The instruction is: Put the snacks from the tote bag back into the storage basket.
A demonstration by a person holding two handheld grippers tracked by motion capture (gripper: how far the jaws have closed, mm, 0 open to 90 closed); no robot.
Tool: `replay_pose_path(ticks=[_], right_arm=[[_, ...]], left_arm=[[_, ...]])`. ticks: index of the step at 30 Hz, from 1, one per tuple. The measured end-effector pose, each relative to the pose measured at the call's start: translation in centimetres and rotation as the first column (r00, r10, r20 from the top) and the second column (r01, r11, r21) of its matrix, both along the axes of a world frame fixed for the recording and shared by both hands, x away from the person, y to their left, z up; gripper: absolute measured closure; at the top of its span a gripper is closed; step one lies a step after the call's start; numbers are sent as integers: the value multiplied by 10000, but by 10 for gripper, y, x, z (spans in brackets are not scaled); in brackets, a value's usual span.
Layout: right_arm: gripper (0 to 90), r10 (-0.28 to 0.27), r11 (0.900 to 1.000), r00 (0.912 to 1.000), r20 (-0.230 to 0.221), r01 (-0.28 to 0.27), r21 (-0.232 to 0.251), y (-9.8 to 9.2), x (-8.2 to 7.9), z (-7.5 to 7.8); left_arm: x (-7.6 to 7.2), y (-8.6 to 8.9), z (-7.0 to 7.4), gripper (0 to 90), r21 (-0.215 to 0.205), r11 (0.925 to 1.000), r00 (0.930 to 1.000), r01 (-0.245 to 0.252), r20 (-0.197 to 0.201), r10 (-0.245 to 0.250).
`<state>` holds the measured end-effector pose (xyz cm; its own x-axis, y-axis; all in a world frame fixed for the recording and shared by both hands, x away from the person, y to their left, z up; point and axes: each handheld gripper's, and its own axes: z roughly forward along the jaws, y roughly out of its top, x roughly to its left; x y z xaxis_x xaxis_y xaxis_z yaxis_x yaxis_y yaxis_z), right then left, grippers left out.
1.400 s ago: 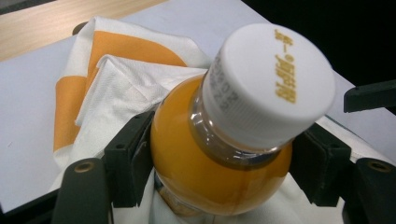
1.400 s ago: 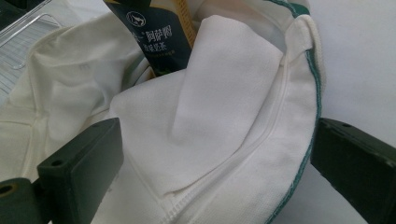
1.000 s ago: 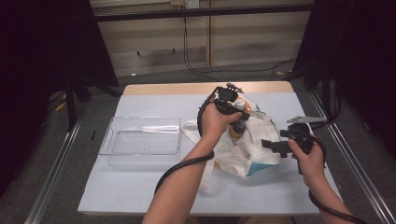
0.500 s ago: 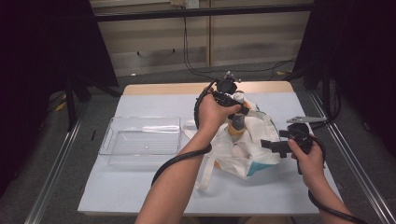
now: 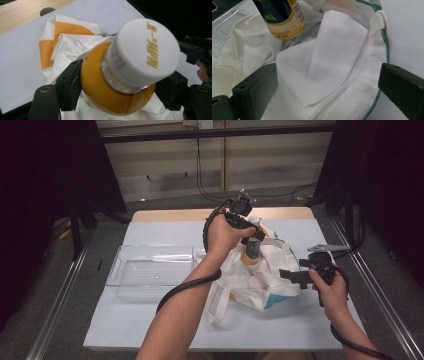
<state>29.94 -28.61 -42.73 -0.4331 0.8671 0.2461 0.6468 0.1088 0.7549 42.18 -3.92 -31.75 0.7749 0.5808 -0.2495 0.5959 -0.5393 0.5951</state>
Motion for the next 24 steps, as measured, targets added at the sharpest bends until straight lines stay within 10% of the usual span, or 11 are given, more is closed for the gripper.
replay_pose_path(ticks=[24], right_arm=[[25,48,10000,10000,38,-48,-65,2,-1,2]], left_arm=[[1,36,21,302,550,9985,9995,-53,-316,70]])
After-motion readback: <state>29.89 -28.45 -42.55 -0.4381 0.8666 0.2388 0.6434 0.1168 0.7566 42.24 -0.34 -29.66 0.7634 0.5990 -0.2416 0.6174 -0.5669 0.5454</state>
